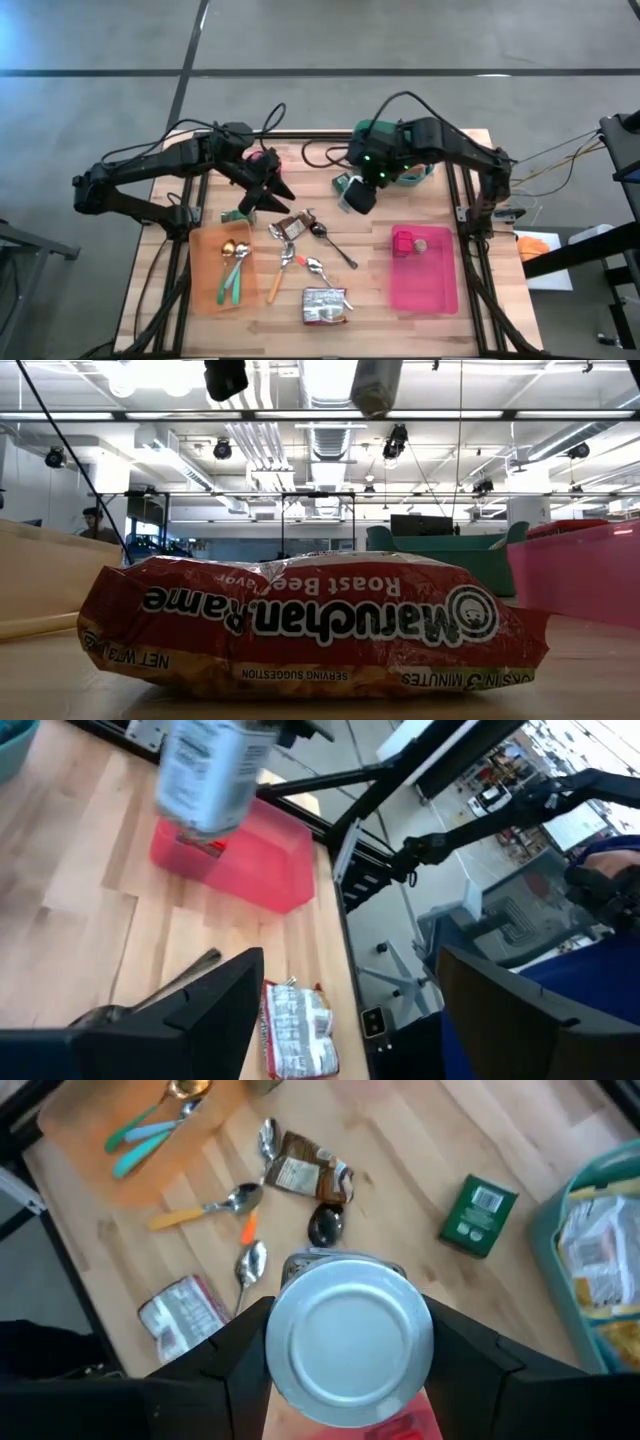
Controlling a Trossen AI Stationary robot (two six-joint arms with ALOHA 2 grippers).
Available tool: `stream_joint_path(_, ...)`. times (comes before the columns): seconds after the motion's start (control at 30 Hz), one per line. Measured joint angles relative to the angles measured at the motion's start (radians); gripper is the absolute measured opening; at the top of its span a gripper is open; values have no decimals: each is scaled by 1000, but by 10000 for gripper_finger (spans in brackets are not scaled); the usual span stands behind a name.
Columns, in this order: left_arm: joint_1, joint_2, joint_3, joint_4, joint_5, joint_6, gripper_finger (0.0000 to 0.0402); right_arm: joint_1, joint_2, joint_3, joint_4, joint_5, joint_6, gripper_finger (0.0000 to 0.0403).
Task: Pick & Place Food Item
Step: Put the white seasoning bottle into the pink bin
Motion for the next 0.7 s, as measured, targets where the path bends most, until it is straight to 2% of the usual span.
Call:
stream_joint_path(0.2,15,-14,0,1,-2,4,298,57,-83,-106,-3,34,125,197)
stream_joint_path(0.4,28,-18,0,1,-3,7,298,134,-187,-298,0,32,286,197)
stream_joint_path(0.7,48,-20,0,1,-5,15,298,340,-347,-615,2,24,676,197)
